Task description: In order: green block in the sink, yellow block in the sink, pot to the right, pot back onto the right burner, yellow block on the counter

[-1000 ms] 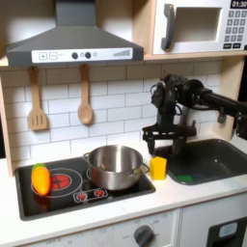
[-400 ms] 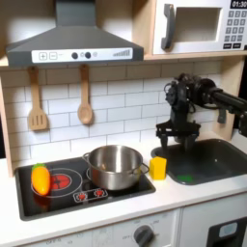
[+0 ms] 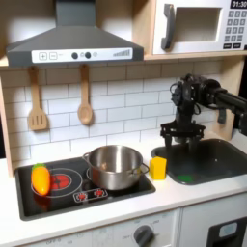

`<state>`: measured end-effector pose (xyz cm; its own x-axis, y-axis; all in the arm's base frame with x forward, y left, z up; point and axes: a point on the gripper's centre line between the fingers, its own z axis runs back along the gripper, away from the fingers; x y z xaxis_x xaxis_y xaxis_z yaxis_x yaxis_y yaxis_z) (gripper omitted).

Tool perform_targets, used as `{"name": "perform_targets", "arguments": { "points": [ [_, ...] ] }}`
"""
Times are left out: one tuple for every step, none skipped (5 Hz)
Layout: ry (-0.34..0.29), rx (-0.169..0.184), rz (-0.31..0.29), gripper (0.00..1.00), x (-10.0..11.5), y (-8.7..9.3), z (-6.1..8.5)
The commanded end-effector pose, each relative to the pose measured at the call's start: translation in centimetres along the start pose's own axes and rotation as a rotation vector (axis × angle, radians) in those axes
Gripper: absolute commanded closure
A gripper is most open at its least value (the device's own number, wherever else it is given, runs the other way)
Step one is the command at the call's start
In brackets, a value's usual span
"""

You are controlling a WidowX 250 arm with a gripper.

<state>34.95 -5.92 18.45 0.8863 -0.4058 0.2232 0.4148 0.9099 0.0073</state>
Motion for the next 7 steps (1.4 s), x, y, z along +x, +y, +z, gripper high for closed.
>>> {"name": "perform_targets", "arguments": {
  "points": [
    [-0.008,-0.005,-0.082,0.00,1.3,0.7,-1.9],
    [0.009,-0.017,-0.120,0.00,2.6,0.5,-3.1],
    [0.016,-0.035,-0.133,0.00,3.4,-0.3,-4.0],
    [0.025,-0.039,-0.146,0.00,3.0,-1.1,-4.3],
    [0.044,-0.050,-0.188,0.00,1.8,-2.9,-4.5],
    [0.090,-0.051,-0.204,0.00,0.1,-3.2,-5.6],
    [0.098,-0.040,-0.205,0.00,-1.5,-3.3,-5.3]
  ]
}}
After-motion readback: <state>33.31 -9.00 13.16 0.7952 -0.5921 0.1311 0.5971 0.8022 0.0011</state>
